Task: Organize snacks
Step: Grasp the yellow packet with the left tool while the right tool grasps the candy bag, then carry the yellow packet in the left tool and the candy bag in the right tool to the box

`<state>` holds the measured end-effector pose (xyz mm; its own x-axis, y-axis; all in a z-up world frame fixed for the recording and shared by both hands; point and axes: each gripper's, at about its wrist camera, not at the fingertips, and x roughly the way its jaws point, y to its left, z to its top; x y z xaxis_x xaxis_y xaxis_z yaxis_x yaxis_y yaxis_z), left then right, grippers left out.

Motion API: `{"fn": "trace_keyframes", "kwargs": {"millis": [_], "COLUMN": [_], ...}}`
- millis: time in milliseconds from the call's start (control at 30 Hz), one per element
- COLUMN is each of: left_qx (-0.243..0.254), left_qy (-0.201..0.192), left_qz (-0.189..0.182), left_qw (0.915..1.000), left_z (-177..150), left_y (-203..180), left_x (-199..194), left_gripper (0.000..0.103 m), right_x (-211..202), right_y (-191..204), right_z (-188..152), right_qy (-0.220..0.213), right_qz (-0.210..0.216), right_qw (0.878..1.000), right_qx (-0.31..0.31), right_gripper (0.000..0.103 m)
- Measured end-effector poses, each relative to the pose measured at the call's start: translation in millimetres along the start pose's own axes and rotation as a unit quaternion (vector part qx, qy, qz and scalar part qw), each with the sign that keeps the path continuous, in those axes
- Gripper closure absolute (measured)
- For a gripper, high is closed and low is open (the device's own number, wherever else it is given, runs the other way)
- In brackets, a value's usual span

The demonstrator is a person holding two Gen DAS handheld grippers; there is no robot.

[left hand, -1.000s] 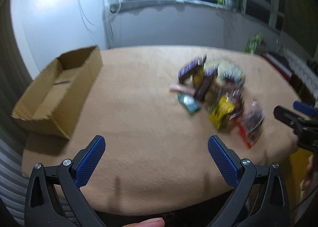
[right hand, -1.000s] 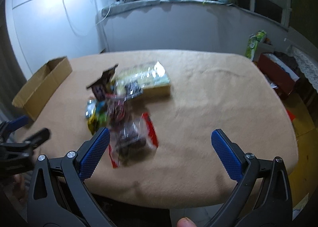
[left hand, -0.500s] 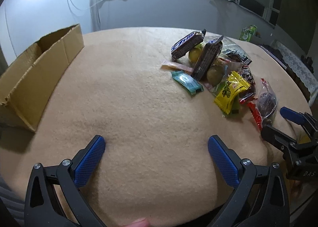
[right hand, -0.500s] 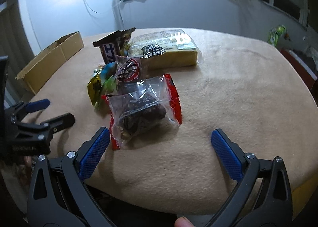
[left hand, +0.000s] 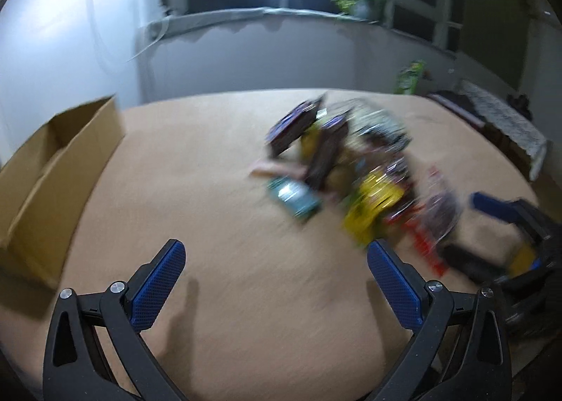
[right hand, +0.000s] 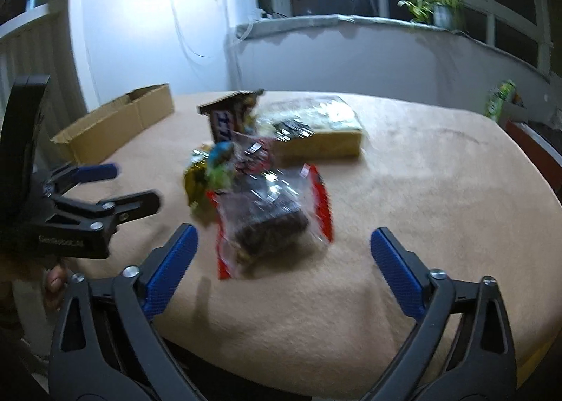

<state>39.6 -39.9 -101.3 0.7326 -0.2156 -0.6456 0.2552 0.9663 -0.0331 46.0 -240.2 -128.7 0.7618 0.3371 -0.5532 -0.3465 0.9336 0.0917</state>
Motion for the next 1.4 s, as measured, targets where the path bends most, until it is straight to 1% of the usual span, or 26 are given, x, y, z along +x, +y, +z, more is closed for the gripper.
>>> {"fn": "trace_keyframes", "kwargs": {"millis": [67,133,167,200,233,267,300,333,367,433,500,600,733,833,900,967,1000,1133,1200,1400], "left_qx": [0.006,0.002,-0.001,-0.004,-0.006,-0.009,-0.014,-0.020,-0.027,-0.034,-0.039,-0.046,-0.066,-0.079,-0.087,-0.083,-0.079,-0.071,-0.071,-0.077], "left_qy": [-0.002,-0.006,-0.008,-0.009,-0.006,0.003,0.009,0.014,0.018,0.021,0.021,0.028,0.020,0.021,0.033,0.048,0.048,0.042,0.041,0.024], "left_qz": [-0.017,-0.038,-0.046,-0.053,-0.060,-0.071,-0.078,-0.085,-0.090,-0.097,-0.104,-0.111,-0.124,-0.129,-0.139,-0.144,-0.142,-0.128,-0.121,-0.121], "left_qw": [0.9998,0.9993,0.9989,0.9985,0.9982,0.9974,0.9969,0.9961,0.9954,0.9945,0.9936,0.9924,0.9899,0.9883,0.9859,0.9849,0.9855,0.9884,0.9892,0.9894], "left_z": [8.1,14.3,16.5,17.5,18.3,19.4,19.7,20.0,20.1,19.8,18.9,16.4,15.6,15.5,12.9,8.8,7.1,6.6,8.7,10.9], "left_y": [-6.0,-9.1,-10.1,-10.6,-10.8,-10.7,-10.6,-9.4,-7.8,-7.1,-6.1,-2.4,8.2,16.2,20.9,20.4,19.3,16.7,18.6,25.0], "left_x": [5.3,8.5,9.7,10.9,13.3,18.1,21.1,24.1,26.0,26.7,25.3,25.8,18.3,16.7,20.5,23.8,23.3,22.5,22.3,13.0], "left_gripper": [0.001,0.001,0.001,0.006,0.014,0.019,0.028,0.034,0.036,0.051,0.059,0.079,0.089,0.089,0.089,0.088,0.088,0.088,0.092,0.093], "right_x": [5.7,8.4,10.7,10.5,11.0,11.5,11.7,9.0,8.3,7.0,5.9,4.3,3.8,3.2,3.5,4.4,5.2,5.0,5.0,2.3], "right_y": [2.3,0.8,0.3,-0.1,-0.4,-1.0,-2.3,-4.0,-5.6,-9.7,-15.2,-21.1,-26.7,-28.1,-28.4,-28.5,-28.4,-27.6,-26.7,-22.3], "right_z": [2.2,2.2,2.6,1.6,1.3,0.8,0.2,-1.6,-1.9,-3.2,-4.3,-6.2,-6.3,-7.1,-7.4,-7.5,-7.4,-7.0,-7.3,-7.1], "right_qy": [0.000,-0.002,-0.003,-0.004,-0.005,-0.006,-0.007,-0.009,-0.011,-0.013,-0.015,-0.017,-0.019,-0.020,-0.020,-0.019,-0.017,-0.015,-0.015,-0.019], "right_qz": [0.002,0.012,0.016,0.017,0.017,0.018,0.020,0.024,0.025,0.027,0.031,0.036,0.042,0.046,0.047,0.048,0.048,0.045,0.045,0.046], "right_qw": [1.000,1.000,1.000,1.000,1.000,1.000,1.000,1.000,1.000,1.000,0.999,0.999,0.999,0.998,0.998,0.998,0.998,0.999,0.999,0.999], "right_qx": [-0.007,-0.002,-0.001,-0.001,-0.003,-0.005,-0.005,-0.003,-0.002,0.001,0.006,0.013,0.020,0.023,0.024,0.026,0.026,0.025,0.025,0.020], "right_gripper": [0.021,0.030,0.031,0.031,0.033,0.034,0.034,0.035,0.036,0.038,0.039,0.041,0.046,0.047,0.047,0.047,0.047,0.047,0.047,0.049]}}
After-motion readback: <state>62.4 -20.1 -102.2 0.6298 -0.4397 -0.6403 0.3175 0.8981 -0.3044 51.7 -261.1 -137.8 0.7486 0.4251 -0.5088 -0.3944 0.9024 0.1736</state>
